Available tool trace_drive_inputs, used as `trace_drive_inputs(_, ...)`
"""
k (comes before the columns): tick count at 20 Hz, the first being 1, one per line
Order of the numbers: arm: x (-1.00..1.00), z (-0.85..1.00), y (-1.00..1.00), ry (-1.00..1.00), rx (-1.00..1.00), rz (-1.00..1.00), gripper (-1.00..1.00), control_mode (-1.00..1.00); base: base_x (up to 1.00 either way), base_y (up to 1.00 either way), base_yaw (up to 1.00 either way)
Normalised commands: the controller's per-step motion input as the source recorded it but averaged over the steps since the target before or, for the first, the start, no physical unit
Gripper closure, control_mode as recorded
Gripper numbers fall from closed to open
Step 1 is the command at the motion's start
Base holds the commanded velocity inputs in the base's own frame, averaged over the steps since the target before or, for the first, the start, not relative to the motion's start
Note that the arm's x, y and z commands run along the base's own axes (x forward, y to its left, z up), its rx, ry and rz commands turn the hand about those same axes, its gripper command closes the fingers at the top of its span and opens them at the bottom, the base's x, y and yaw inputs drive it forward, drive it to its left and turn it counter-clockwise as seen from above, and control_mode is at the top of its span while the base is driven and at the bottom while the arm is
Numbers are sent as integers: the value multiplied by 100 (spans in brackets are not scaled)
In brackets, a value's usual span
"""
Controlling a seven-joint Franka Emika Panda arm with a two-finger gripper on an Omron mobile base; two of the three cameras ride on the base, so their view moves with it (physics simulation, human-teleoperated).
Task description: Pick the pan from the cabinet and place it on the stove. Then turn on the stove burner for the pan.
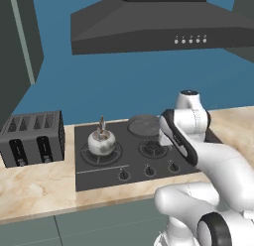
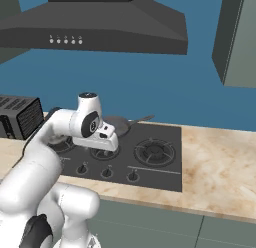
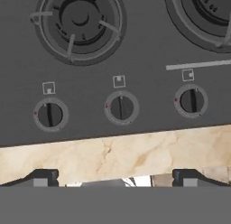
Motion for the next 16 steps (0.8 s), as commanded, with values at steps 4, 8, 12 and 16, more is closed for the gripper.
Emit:
trace_drive_inputs(4, 27, -27, 0, 7, 0, 2, -100, -100, 0, 0, 0)
trace_drive_inputs(8, 23, -22, 0, 8, 0, 0, -100, -100, 0, 0, 0)
trace_drive_inputs(12, 20, -23, -7, 5, 1, 0, -100, -100, 0, 0, 0)
trace_drive_inputs(16, 5, -23, -8, 3, 1, 0, -100, -100, 0, 0, 0)
